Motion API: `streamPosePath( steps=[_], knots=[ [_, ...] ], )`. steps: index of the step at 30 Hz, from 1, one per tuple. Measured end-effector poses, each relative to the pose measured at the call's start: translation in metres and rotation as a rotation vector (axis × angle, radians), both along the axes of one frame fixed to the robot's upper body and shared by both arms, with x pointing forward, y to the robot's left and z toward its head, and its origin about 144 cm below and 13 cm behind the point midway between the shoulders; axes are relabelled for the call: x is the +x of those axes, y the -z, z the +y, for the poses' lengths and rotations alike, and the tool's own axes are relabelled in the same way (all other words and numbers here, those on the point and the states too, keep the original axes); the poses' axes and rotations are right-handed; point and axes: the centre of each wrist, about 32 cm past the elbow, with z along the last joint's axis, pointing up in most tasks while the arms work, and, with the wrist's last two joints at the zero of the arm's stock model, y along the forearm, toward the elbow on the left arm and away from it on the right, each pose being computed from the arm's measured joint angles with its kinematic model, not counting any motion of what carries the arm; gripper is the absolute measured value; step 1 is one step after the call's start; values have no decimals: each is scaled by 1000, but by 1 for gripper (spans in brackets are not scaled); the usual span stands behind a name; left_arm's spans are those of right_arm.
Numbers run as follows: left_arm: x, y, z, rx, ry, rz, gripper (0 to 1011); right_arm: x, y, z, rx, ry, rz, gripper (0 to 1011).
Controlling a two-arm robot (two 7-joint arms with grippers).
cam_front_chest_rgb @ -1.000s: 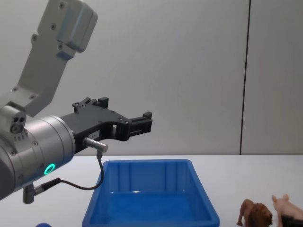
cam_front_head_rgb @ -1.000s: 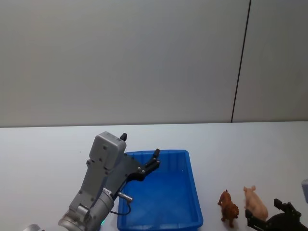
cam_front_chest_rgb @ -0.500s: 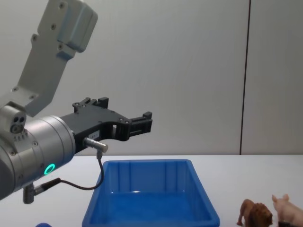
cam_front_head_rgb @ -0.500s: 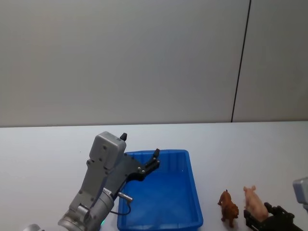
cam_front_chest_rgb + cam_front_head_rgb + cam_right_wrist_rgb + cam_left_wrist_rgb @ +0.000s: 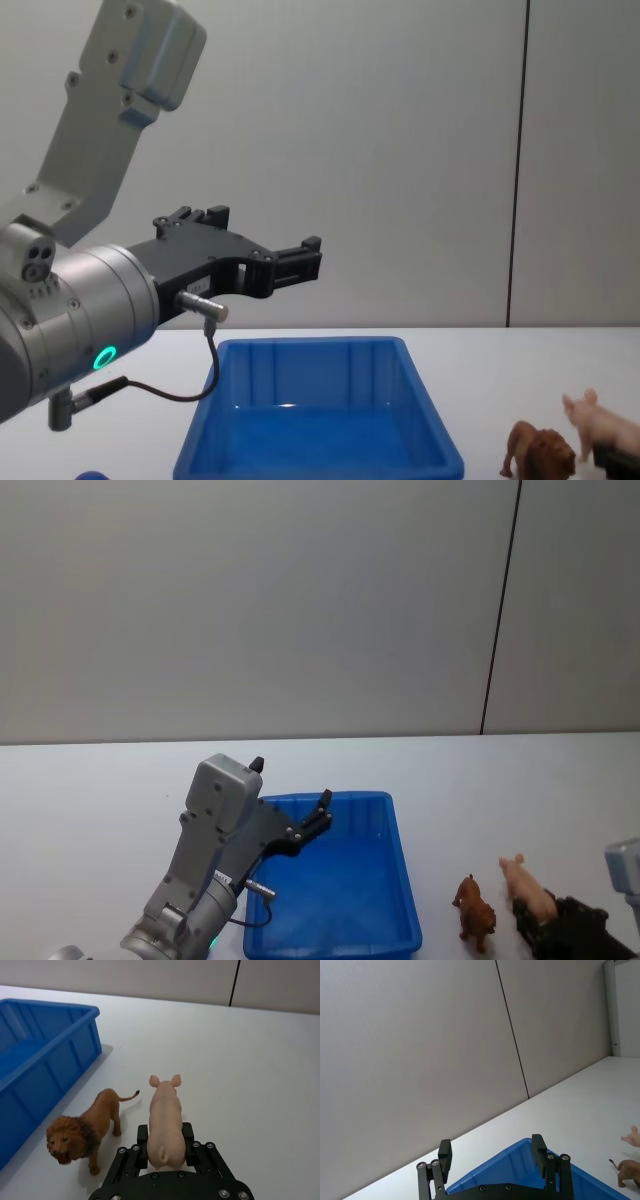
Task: Pick up the two dolls from the table and place them into the box.
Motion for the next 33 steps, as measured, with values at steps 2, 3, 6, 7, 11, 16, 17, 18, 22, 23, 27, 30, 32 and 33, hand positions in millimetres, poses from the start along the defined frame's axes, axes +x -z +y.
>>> streamPosePath(
  steps=[2, 3, 6, 7, 11, 16, 17, 18, 22, 23, 27, 30, 32, 33],
  knots=[
    [0, 0, 0, 0, 0, 0, 1002, 1, -3, 1, -5, 1, -23, 380],
    [0, 0, 0, 0, 0, 0, 1002, 1, -3, 1, -5, 1, -23, 380],
    [0, 0, 0, 0, 0, 0, 1002, 3, -9, 3, -14, -3, -68, 380],
    [0, 0, 0, 0, 0, 0, 1002, 4, -11, 4, -15, -5, -75, 380],
    [0, 0, 0, 0, 0, 0, 1002, 6, -20, 7, -23, -16, -127, 380],
    [0, 0, 0, 0, 0, 0, 1002, 11, -35, 13, -27, -47, -191, 380],
    [0, 0, 0, 0, 0, 0, 1002, 12, -39, 15, -28, -61, -210, 380],
    [0, 0, 0, 0, 0, 0, 1002, 13, -42, 16, -27, -68, -218, 380],
    [0, 0, 0, 0, 0, 0, 1002, 17, -53, 22, -24, -109, -255, 380],
    [0, 0, 0, 0, 0, 0, 1002, 18, -57, 25, -22, -126, -267, 380],
    [0, 0, 0, 0, 0, 0, 1002, 22, -67, 32, -13, -174, -281, 380],
    [0, 0, 0, 0, 0, 0, 1002, 26, -73, 39, -3, -215, -280, 380],
    [0, 0, 0, 0, 0, 0, 1002, 28, -77, 44, 4, -243, -270, 380],
    [0, 0, 0, 0, 0, 0, 1002, 29, -78, 46, 7, -255, -267, 380]
  ],
)
